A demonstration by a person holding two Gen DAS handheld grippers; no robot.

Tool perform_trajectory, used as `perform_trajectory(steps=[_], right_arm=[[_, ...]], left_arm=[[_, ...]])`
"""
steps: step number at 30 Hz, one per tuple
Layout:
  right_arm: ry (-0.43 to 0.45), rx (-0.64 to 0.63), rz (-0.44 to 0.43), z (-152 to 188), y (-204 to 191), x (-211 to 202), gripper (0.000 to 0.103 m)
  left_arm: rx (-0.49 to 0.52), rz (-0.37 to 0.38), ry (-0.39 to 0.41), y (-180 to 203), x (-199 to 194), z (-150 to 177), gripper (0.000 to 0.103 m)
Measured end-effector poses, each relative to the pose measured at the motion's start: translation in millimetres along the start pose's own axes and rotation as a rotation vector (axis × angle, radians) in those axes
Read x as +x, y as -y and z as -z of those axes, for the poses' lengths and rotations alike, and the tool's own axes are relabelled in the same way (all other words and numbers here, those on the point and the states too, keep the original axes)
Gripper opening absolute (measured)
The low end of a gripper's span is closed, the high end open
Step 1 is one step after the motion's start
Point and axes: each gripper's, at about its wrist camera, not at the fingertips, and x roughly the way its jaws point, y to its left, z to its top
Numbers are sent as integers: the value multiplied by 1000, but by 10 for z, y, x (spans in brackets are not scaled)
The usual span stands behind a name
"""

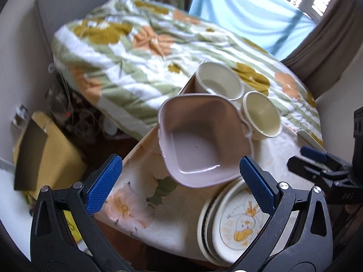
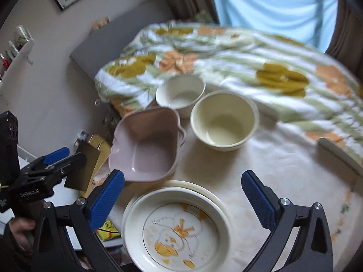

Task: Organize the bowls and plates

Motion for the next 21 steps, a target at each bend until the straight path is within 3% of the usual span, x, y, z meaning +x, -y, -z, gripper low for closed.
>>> perform_trajectory(steps=[3,5,9,12,15,17,20,21], right_arm=[[-43,14,-30,-74,7,298,103],[-58,29,-50,-116,33,482,99],[-104,52,-80,-157,59,770,74],[-131,51,-82,-206,42,943,61],[-146,53,-83,-236,43,1041,55],[-155,52,-80,-262,48,1097,49],[-189,43,-78,-281,50,1176,23],[-198,42,-75,-279,57,1196,18]], left_arm=[[-23,6,-51,-68,289,-47,100],[-24,4,-78,-91,443,-56,92],[-43,19,-139,-142,746,-61,75],[-55,31,-175,-155,915,-54,63],[-50,34,-191,-147,1022,-73,51],[-43,36,-202,-137,1075,-86,35],[-33,35,-226,-137,1157,-95,22],[-29,29,-228,-135,1165,-102,20]])
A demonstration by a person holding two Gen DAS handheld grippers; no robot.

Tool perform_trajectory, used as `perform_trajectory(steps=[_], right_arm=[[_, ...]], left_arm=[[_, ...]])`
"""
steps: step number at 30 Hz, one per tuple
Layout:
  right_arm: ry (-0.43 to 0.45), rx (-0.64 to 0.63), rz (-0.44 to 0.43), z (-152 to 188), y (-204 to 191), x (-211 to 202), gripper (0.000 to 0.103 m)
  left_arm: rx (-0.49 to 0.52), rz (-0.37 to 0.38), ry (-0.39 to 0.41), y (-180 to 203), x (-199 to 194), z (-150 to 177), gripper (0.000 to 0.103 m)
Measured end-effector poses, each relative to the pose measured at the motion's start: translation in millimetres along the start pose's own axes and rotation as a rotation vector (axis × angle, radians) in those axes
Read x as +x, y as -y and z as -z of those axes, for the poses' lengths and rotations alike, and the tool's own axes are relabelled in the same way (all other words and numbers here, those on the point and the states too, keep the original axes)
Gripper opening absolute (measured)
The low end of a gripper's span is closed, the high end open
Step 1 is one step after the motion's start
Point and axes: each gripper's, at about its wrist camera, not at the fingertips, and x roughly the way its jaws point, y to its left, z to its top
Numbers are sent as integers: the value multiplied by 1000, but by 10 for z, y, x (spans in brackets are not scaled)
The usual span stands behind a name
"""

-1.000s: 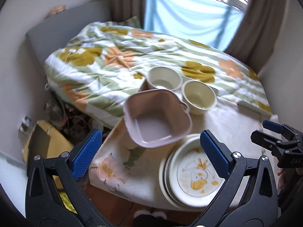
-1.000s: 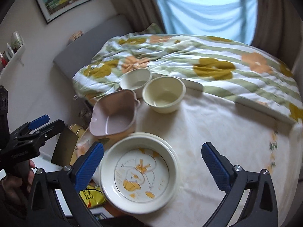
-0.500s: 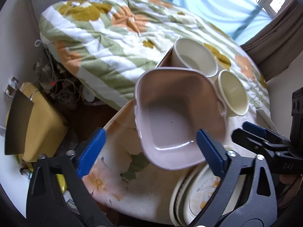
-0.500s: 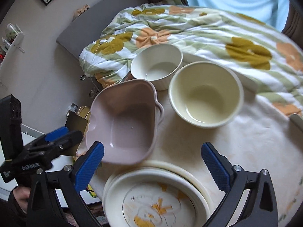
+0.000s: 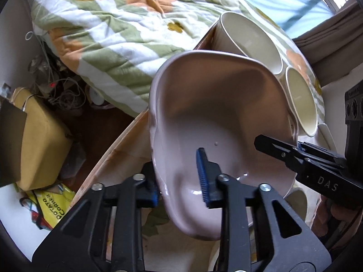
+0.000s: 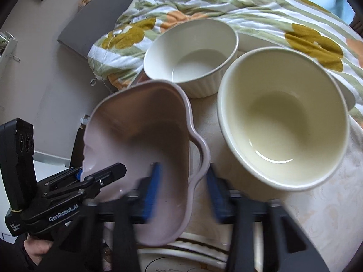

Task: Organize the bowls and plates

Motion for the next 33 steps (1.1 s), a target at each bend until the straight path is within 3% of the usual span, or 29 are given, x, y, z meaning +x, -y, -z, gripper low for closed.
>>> perform_trajectory(steps=[11,19,26,33], right_arm=[[33,-27,44,49,-83,-95,14],[131,-3,33,221,-183,-508,14],[254,11,54,612,-119,-1308,14],[344,94,119,1350,278,-2130,14]], left_arm=[[71,-29,33,33,-144,-14,19],[152,-22,98,301,-632,77,19],[243,16,182,963,-1204,408,19],[341,113,177,1855,-1429,1003,19]])
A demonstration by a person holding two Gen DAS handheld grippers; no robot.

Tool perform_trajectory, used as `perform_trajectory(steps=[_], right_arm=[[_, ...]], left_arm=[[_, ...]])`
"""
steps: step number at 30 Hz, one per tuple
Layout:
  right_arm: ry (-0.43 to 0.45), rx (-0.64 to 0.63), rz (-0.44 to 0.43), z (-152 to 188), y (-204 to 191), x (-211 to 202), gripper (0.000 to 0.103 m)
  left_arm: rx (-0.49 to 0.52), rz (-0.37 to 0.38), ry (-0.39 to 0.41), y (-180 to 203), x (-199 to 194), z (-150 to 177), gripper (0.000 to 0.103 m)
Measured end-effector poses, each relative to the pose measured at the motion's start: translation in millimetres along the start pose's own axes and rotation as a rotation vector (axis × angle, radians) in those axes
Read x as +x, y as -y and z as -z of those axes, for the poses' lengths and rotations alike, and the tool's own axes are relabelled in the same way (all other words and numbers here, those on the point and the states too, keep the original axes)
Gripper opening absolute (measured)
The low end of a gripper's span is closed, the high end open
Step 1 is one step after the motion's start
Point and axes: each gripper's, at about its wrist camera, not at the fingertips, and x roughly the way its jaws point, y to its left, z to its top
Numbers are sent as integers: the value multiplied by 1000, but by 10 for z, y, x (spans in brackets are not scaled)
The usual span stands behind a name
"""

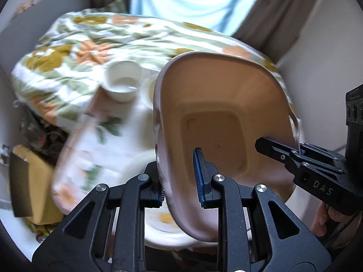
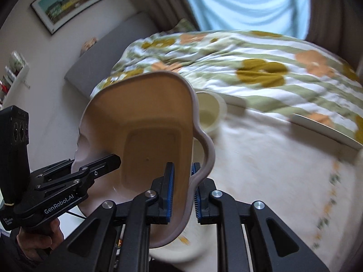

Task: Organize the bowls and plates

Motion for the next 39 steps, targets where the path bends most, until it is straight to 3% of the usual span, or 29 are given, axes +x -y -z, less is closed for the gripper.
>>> perform_trajectory(steps=[7,15,21,26,39], right_arm=[[27,93,111,524,696,-725,14],[-11,253,188,1019,1460,-834,14],[-51,330,203,1342,1915,-570,14],[-63,339,216,1459,2077,-342,14],[-76,374,200,1578,2253,-194,14]], left_arm=[[87,96,-43,1041,139,344,19],[176,160,-174,1753,735,661,19],[214,161,-261,1883,1299,826,19],[253,134,-283,1941,1582,904,19],[310,83,-271,1985,1730,1020,19]])
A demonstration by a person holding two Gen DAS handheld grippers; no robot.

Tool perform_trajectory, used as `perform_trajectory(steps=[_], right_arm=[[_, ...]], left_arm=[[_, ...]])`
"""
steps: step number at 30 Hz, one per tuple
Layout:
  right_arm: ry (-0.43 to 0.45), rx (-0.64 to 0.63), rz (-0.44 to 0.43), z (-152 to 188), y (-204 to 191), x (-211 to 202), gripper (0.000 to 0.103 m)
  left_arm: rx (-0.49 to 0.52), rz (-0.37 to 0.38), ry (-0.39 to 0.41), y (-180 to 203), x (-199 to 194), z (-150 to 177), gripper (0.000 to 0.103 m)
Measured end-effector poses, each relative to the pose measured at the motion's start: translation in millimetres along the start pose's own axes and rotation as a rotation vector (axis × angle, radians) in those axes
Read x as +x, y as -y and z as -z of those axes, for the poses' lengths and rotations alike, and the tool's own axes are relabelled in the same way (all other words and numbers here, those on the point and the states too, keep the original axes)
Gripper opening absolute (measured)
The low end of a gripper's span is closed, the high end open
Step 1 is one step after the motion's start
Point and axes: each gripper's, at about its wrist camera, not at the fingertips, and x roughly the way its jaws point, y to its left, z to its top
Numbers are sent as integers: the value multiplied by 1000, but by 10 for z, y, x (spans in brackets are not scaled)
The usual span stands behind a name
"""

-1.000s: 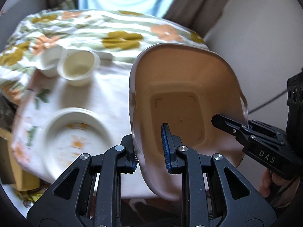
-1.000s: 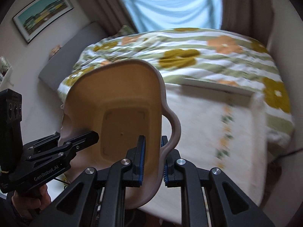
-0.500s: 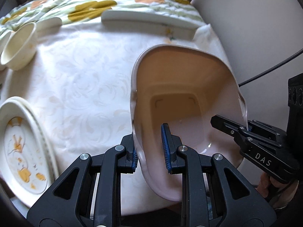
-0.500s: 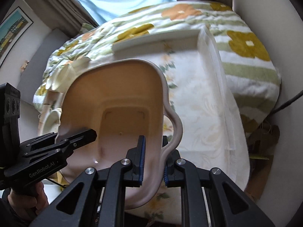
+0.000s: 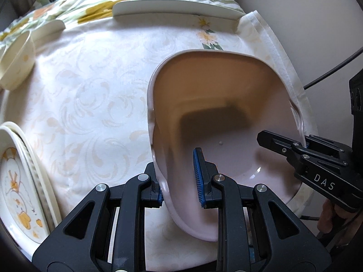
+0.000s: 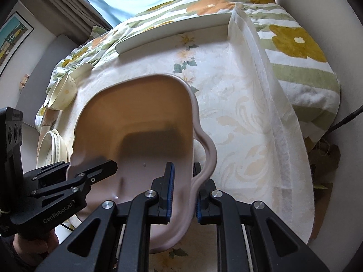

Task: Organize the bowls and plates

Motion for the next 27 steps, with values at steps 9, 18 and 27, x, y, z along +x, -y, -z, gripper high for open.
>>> perform_trajectory(steps=[9,18,27], right_arm=[[-2,70,-43,12,94,15,14],[24,207,-140,63,285,-13,56],[44,202,-124,51,247,-123,56]], left_arm=[[32,-54,-36,52,121,-48,19],[48,-41,-40,103,154,-19,59],[59,-59,-1,127,-6,11,75]])
